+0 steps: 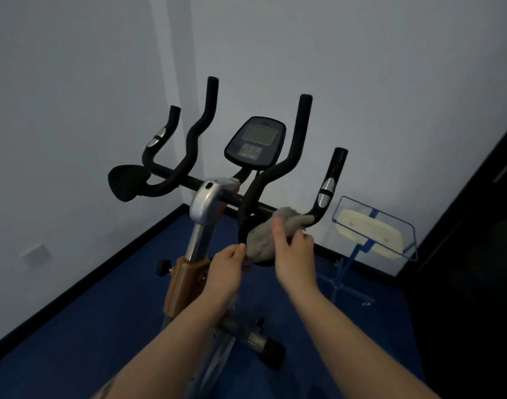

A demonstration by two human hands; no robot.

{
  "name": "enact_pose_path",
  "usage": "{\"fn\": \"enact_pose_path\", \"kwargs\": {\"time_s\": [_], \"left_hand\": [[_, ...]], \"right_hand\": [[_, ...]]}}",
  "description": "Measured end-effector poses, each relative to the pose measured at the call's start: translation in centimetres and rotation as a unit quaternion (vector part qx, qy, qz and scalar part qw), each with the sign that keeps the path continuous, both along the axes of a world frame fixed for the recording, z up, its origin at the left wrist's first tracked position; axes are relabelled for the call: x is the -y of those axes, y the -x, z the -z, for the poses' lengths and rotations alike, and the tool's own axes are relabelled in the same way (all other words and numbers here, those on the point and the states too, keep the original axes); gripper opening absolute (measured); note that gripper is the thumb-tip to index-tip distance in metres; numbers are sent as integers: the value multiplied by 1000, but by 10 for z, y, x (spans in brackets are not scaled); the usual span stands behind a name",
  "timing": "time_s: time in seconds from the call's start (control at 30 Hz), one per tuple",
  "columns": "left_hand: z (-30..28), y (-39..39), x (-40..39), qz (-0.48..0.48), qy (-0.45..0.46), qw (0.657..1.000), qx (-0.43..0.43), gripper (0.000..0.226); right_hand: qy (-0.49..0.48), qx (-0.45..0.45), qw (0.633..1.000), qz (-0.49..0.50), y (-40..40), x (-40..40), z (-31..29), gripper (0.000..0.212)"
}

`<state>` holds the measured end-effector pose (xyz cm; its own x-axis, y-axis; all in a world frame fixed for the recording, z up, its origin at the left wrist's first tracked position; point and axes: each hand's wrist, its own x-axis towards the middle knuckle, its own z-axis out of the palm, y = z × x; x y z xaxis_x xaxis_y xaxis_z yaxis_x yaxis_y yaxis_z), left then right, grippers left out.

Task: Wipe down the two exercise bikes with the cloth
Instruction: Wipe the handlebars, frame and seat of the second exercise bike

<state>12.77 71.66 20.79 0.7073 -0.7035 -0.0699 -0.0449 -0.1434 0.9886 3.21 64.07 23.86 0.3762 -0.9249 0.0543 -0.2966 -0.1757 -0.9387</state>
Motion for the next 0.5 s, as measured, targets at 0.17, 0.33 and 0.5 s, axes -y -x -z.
{"fn": "enact_pose_path", "kwargs": {"time_s": [0.17, 0.33, 0.5], "left_hand": [[-5, -4, 1, -60, 44, 997, 30, 18], [-14, -3, 13, -60, 67, 994, 57, 16], [-8, 5, 20, -98, 77, 990, 68, 11]], "right_hand": [[198, -158, 966, -53, -21, 32, -15, 31], [375, -190, 900, -112, -9, 21, 8, 42], [374, -306, 855, -189, -8, 29, 4, 70]]}}
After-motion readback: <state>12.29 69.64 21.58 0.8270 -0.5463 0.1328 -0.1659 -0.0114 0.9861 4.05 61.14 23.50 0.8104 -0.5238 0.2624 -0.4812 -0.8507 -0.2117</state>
